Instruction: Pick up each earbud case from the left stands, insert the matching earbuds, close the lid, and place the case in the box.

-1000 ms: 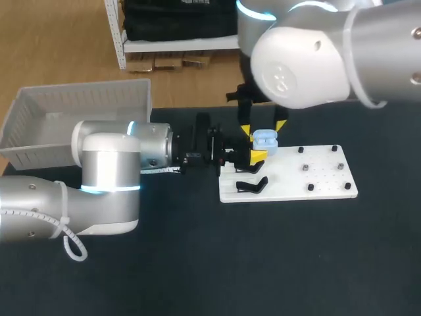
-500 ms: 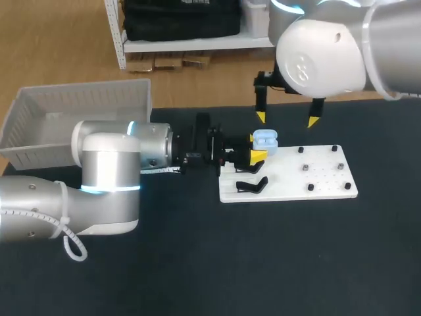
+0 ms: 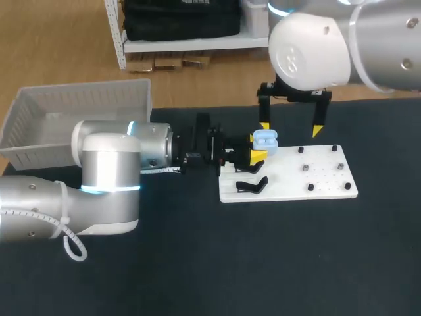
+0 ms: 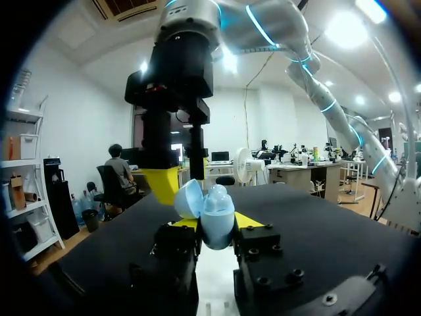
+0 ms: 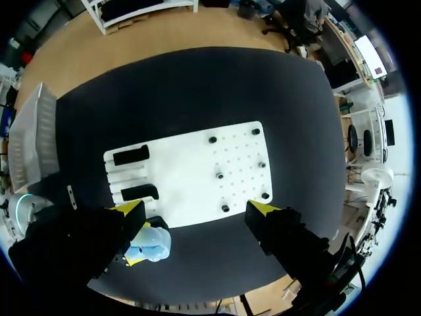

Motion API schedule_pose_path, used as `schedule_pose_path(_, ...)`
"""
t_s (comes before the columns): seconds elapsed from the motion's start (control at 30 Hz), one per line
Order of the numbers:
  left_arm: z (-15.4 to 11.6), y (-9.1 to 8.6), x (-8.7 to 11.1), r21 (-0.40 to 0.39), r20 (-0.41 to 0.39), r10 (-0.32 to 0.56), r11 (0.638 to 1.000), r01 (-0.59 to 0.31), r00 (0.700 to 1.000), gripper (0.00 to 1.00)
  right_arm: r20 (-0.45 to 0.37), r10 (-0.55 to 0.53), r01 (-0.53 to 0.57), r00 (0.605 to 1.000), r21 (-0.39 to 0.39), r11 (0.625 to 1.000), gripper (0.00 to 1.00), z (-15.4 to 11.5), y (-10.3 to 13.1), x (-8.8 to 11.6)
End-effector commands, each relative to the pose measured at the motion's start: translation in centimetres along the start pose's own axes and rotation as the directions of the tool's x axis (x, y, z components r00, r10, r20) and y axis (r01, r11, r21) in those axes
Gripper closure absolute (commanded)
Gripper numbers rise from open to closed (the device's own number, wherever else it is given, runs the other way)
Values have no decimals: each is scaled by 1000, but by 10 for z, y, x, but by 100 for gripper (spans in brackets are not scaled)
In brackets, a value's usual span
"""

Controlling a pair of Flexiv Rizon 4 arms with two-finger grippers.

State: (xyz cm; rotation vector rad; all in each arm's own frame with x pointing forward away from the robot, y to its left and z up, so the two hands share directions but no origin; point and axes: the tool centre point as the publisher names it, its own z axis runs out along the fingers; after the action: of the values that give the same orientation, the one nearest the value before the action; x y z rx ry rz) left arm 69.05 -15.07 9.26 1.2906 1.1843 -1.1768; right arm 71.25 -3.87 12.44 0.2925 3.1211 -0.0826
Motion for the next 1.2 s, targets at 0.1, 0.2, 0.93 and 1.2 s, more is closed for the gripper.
schedule_pose_path(0.1, 1, -1, 1, -7, 2, 3, 1000, -3, 1000, 100, -16, -26, 26, 1000, 3, 1000, 0, -4, -1, 15)
schedule_pose_path(0.2, 1, -1, 1, -7, 2, 3, 1000, -3, 1000, 100, -19, -34, 34, 999, 1, 999, 0, -6, -1, 21)
schedule_pose_path(0.93, -82, 14, -44, -198, -95, 76, 976, -94, 993, 100, 212, 93, -64, 973, -138, 988, 0, -46, -26, 5)
schedule_pose_path(1.2, -158, 28, -80, -352, -260, 118, 913, -208, 958, 100, 212, 93, -64, 973, -138, 988, 0, -46, -26, 5)
